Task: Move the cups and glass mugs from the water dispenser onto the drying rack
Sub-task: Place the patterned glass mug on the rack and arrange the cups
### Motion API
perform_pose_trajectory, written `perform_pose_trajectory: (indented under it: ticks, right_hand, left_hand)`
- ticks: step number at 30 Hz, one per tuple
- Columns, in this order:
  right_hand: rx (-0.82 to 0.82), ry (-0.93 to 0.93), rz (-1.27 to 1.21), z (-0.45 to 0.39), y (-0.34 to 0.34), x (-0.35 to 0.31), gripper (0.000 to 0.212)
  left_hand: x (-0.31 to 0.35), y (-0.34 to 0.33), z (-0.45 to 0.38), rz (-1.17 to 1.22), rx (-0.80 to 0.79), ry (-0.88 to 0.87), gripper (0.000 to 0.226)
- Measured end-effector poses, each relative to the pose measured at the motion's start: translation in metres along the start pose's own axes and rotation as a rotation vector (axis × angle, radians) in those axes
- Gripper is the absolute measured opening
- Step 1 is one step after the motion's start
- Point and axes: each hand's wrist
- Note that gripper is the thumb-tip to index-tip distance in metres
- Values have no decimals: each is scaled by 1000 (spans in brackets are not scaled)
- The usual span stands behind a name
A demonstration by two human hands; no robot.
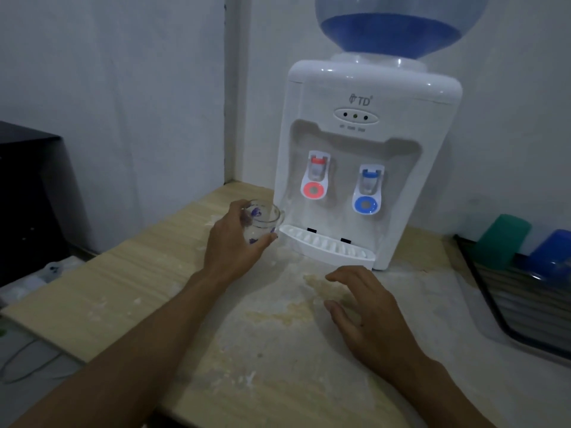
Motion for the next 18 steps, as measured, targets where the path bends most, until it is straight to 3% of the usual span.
perform_pose_trajectory:
  ticks: [4,9,14,18]
  right_hand:
    - [85,-110,-99,0,6,7,38]
    - [137,-309,-297,4,12,17,41]
    - [104,-521,-826,-2,14,18,40]
    - [90,-600,-1238,-7,18,13,34]
  left_hand:
    - [31,-5,14,84,20,-84,76]
    - [77,-21,48,333,-1,-46,68]
    - [94,-31,69,431,-150,-90,68]
    - [110,-38,72,493,-181,-111,64]
Point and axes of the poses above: each hand's wrist, its own z-axis away from the middle knuckle, its own y-axis out of the back of the hand, x = y × z, and after that the axes turned 3 degrees about z, right-handed
